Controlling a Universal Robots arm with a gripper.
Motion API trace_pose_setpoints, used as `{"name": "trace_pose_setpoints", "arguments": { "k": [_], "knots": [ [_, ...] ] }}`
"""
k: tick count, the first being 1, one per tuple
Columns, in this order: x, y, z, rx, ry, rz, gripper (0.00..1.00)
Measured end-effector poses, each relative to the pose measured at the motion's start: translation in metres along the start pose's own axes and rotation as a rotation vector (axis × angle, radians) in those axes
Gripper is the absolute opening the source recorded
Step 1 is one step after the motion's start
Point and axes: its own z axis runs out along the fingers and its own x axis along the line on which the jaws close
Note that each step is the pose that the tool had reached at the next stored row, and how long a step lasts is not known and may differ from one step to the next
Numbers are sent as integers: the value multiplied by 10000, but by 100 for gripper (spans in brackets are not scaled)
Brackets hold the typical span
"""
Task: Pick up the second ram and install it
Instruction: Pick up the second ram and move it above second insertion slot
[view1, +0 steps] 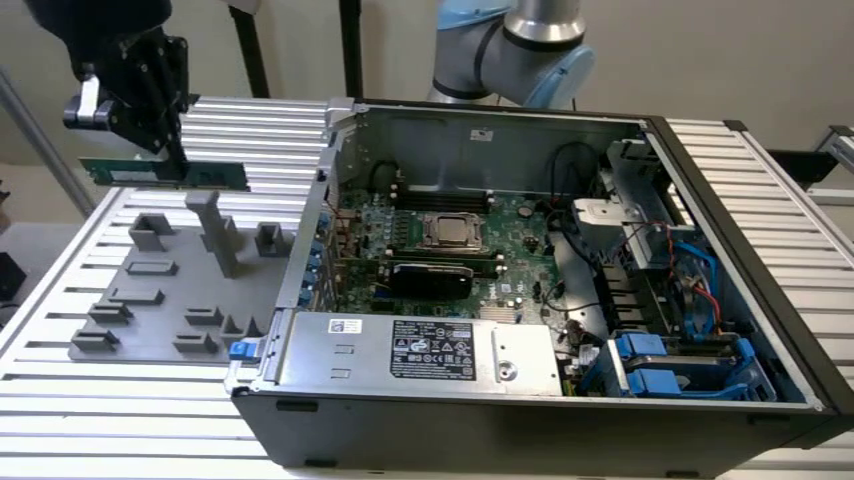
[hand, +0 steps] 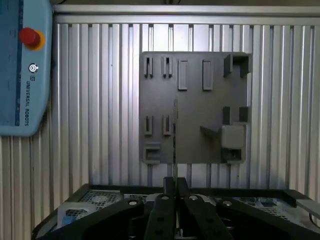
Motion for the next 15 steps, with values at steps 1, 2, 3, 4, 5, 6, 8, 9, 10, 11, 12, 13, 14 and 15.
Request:
{"name": "trace_pose_setpoints", "arguments": {
  "k": [1, 2, 3, 4, 5, 6, 8, 9, 10, 11, 12, 13, 14, 15],
  "knots": [
    [-1, -46, -37, -1, -10, 0, 0],
    [-1, -90, -70, -4, -20, 0, 0],
    [-1, -134, -100, -4, -32, -1, 0],
    [-1, -179, -123, -3, -47, -1, 0],
    [-1, -224, -139, -5, -57, -1, 0],
    [-1, -268, -150, -6, -66, -2, 0],
    [-2, -359, -157, -6, -76, -2, 0],
    [-4, -407, -158, -5, -76, -1, 0],
    [-6, -453, -160, -6, -76, -2, 0],
    [-8, -494, -162, -7, -76, -2, 0],
    [-12, -542, -163, -6, -76, -2, 0],
    [-16, -587, -164, -6, -76, -2, 0],
    [-23, -633, -165, -6, -76, -2, 0],
    [-31, -679, -165, -6, -76, -2, 0]
  ]
}}
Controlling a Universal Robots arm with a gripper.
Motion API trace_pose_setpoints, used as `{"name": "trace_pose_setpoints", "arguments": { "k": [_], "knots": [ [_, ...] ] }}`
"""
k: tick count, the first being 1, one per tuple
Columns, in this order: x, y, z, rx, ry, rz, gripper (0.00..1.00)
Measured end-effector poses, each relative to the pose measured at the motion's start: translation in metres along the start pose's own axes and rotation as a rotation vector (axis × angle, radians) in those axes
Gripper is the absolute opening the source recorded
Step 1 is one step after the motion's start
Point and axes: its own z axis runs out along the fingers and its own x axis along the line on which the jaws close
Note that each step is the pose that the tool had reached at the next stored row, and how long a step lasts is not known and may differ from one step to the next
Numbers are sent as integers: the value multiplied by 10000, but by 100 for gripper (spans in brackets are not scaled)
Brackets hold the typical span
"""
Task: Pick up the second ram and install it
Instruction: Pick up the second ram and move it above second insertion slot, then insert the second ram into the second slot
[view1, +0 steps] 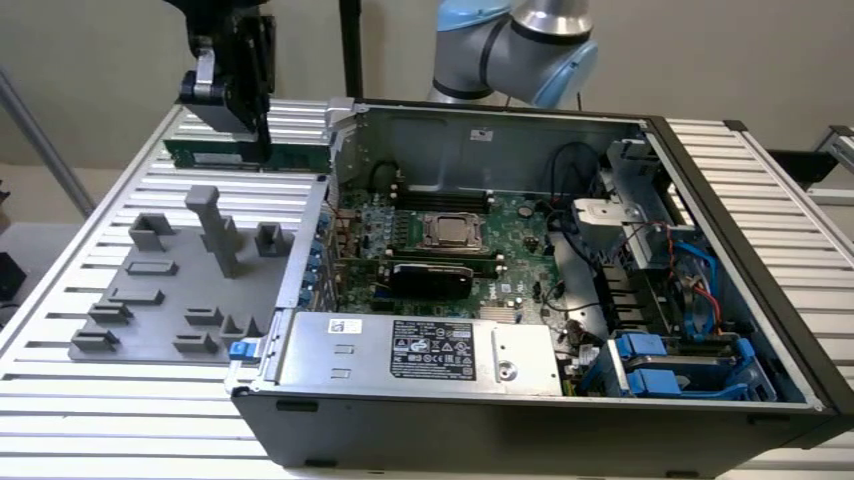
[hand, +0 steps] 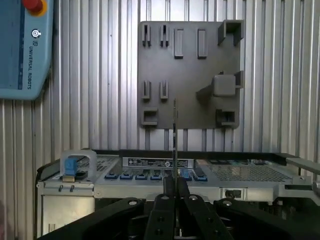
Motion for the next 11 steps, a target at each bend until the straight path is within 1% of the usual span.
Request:
{"name": "trace_pose_setpoints", "arguments": {
  "k": [5, 11],
  "knots": [
    [-47, -228, 22, 0, 0, 0, 0],
    [-124, -503, 103, 0, 0, 0, 0]
  ]
}}
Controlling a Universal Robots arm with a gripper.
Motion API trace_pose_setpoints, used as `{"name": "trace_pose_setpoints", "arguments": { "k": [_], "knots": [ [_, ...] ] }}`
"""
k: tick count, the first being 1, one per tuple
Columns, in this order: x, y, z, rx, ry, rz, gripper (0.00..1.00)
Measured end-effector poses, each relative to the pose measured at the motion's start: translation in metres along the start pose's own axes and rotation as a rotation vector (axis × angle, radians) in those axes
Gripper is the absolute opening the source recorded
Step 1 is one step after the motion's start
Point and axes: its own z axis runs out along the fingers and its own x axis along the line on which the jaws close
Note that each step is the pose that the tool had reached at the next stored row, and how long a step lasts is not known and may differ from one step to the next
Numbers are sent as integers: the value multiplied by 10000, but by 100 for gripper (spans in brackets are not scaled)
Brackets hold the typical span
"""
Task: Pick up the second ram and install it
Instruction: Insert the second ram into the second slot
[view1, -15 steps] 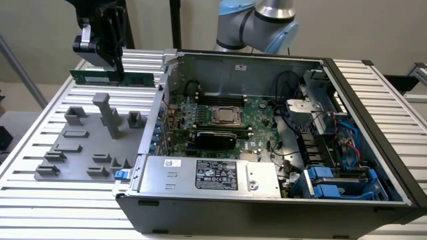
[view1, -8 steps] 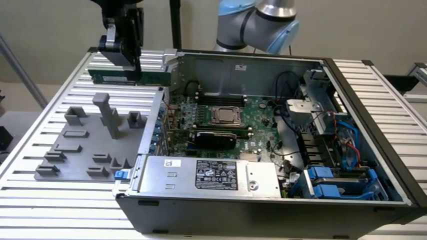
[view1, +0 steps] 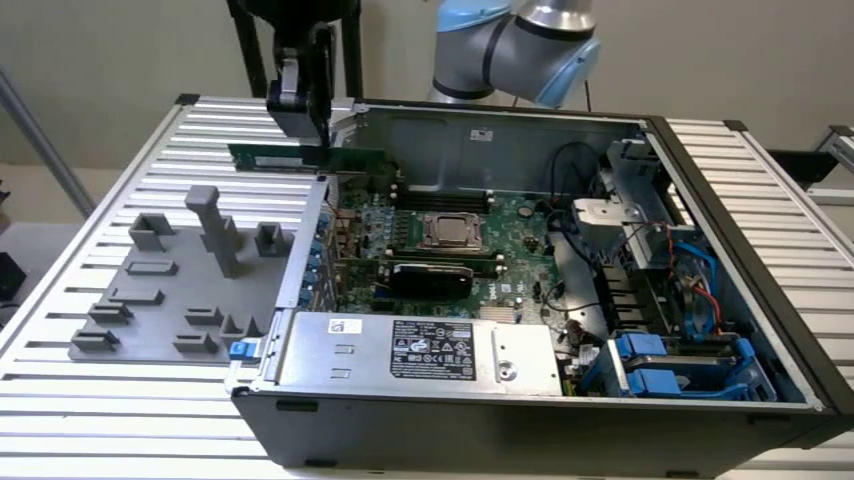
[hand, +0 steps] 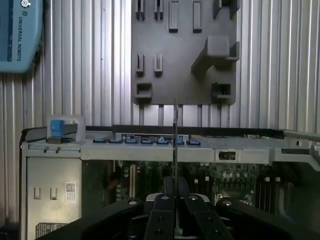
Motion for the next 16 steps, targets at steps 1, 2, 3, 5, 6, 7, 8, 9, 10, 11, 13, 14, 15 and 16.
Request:
{"name": "trace_pose_setpoints", "arguments": {
  "k": [1, 2, 3, 5, 6, 7, 8, 9, 10, 11, 13, 14, 15, 16],
  "knots": [
    [-14, -44, 15, 0, -1, 1, 0],
    [-29, -89, 31, 0, 0, 1, 0],
    [-44, -135, 47, -1, 0, 1, 0],
    [-77, -230, 82, -1, 1, 0, 0],
    [-95, -276, 99, -1, 0, 1, 0],
    [-112, -322, 116, 0, 0, 1, 0],
    [-130, -367, 133, 0, 0, 1, 0],
    [-148, -414, 150, 0, 0, 0, 0],
    [-166, -460, 167, 0, 0, 0, 0],
    [-184, -505, 184, 0, 0, 1, 0],
    [-219, -596, 217, -1, 0, 1, 0],
    [-237, -641, 234, 0, 0, 1, 0],
    [-256, -689, 251, -1, 0, 1, 0],
    [-274, -735, 268, 0, 0, 0, 0]
  ]
}}
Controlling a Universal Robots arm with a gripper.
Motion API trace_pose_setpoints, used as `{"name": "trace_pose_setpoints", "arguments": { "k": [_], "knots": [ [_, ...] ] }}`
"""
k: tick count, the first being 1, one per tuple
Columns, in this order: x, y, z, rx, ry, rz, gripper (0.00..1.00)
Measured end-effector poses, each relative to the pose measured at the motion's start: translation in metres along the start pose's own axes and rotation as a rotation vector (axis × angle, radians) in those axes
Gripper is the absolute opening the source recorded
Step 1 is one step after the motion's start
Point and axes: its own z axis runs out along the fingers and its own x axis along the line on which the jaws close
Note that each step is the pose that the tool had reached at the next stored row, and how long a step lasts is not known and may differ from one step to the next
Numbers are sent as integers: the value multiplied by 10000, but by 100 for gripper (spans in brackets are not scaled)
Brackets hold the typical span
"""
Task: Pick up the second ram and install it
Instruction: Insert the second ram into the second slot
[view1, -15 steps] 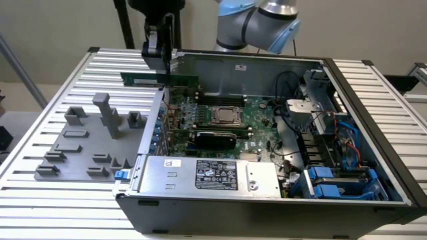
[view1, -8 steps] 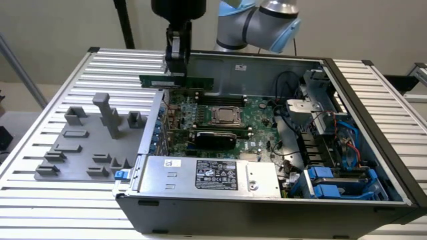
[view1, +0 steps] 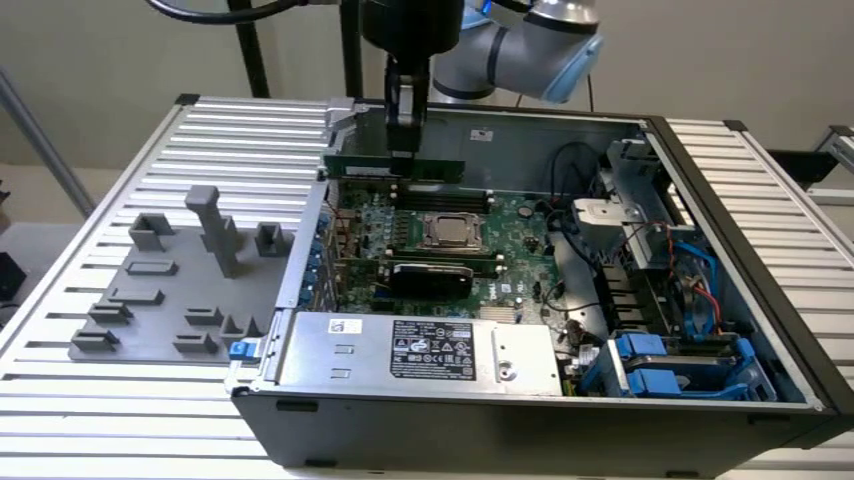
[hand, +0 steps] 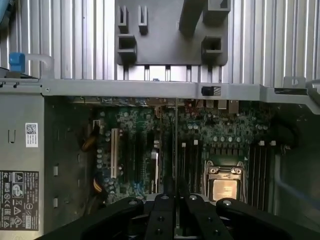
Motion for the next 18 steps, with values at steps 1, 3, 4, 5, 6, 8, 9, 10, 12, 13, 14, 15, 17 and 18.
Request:
{"name": "trace_pose_setpoints", "arguments": {
  "k": [1, 3, 4, 5, 6, 8, 9, 10, 12, 13, 14, 15, 17, 18],
  "knots": [
    [-18, -45, 17, 0, -1, 0, 0],
    [-54, -134, 50, 0, 0, 0, 0],
    [-72, -177, 67, 0, 0, 0, 0],
    [-90, -220, 85, 0, 0, 0, 0],
    [-109, -259, 101, 0, 0, 0, 0],
    [-152, -331, 137, 0, 0, -1, 0],
    [-174, -362, 154, 0, 0, 0, 0],
    [-198, -391, 171, 0, 0, 0, 0],
    [-249, -439, 206, 0, -1, 0, 0],
    [-275, -460, 224, 0, -1, 0, 0],
    [-305, -482, 243, 0, -2, 0, 0],
    [-333, -501, 261, 0, -2, 0, 0],
    [-393, -534, 297, -1, -3, 1, 0],
    [-421, -549, 314, 0, -3, 0, 0]
  ]
}}
